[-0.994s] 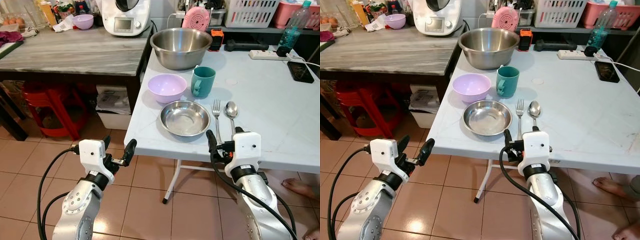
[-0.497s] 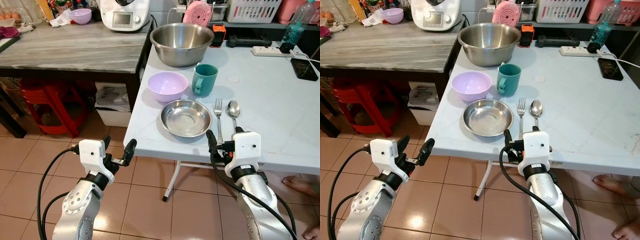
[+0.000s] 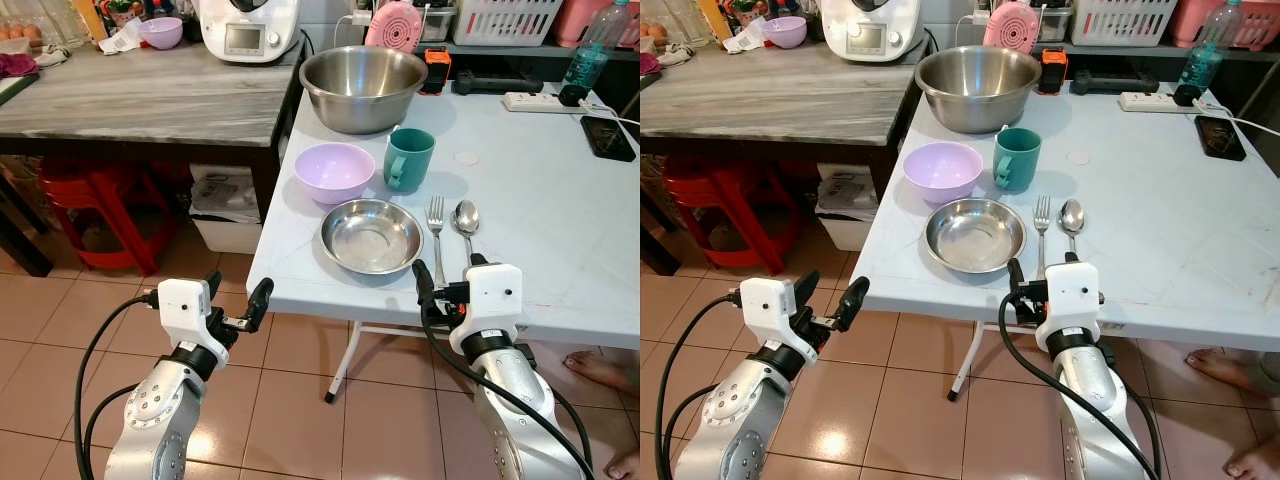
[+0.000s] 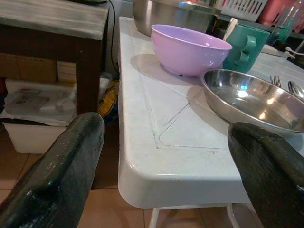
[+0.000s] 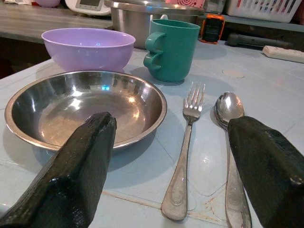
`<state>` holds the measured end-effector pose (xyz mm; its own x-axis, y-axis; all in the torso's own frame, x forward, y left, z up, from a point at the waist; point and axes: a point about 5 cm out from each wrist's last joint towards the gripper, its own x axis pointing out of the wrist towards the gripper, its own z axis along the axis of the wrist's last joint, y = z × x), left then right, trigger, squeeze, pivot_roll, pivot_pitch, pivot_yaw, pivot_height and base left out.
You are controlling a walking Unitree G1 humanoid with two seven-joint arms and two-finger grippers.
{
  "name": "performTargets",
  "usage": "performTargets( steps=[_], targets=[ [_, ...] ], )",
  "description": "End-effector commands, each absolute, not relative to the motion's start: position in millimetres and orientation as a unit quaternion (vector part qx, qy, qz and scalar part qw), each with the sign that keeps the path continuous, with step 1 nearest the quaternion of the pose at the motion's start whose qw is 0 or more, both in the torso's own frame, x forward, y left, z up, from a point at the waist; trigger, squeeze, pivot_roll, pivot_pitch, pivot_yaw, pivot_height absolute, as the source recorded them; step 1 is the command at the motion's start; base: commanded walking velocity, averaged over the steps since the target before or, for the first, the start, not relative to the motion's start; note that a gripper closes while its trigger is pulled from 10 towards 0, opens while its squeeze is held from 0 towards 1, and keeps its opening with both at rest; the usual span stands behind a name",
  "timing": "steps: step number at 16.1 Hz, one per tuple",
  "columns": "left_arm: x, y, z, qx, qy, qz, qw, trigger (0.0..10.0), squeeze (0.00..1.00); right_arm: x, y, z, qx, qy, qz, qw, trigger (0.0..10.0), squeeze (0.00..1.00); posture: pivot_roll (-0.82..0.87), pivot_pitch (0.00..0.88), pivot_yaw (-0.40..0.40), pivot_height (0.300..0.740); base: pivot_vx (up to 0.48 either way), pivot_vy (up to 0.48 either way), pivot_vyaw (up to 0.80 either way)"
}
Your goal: Setting the table
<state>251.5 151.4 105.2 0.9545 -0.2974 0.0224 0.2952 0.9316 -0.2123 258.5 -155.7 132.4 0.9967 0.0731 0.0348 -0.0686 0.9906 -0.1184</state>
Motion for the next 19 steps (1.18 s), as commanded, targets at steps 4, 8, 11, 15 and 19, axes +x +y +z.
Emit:
performTargets(
  steps=[4, 8, 11, 15, 19],
  targets=[
    [251.2, 154.5, 105.7, -0.104, 0.005, -0.147, 0.984, 10.0, 0.00, 257.9, -154.5, 136.5, -0.059, -0.026, 0.038, 0.997, 10.0, 0.00, -0.13, 0.089, 0.030, 0.740, 0.000, 0.000, 0.00],
    [260.4, 174.5, 123.4, 0.007, -0.037, -0.118, 0.992, 10.0, 0.00, 260.5, -166.5, 140.7, -0.002, -0.019, 0.003, 1.000, 10.0, 0.00, -0.15, 0.155, 0.075, 0.740, 0.000, 0.000, 0.00],
    [262.6, 185.8, 126.6, 0.033, -0.048, -0.095, 0.994, 10.0, 0.00, 266.3, -152.9, 146.5, 0.025, -0.017, 0.029, 0.999, 10.0, 0.00, -0.08, 0.154, 0.060, 0.740, 0.000, 0.000, 0.00],
    [252.6, 173.1, 122.3, 0.040, -0.044, -0.137, 0.989, 10.0, 0.00, 271.5, -160.9, 149.2, 0.034, -0.012, 0.022, 0.999, 10.0, 0.00, -0.10, 0.159, 0.058, 0.740, 0.000, 0.000, 0.00],
    [251.4, 151.7, 121.4, 0.016, -0.049, -0.165, 0.985, 10.0, 0.00, 280.4, -171.2, 156.2, 0.037, -0.002, 0.028, 0.999, 10.0, 0.00, -0.12, 0.172, 0.049, 0.740, 0.000, 0.000, 0.00]
  ],
)
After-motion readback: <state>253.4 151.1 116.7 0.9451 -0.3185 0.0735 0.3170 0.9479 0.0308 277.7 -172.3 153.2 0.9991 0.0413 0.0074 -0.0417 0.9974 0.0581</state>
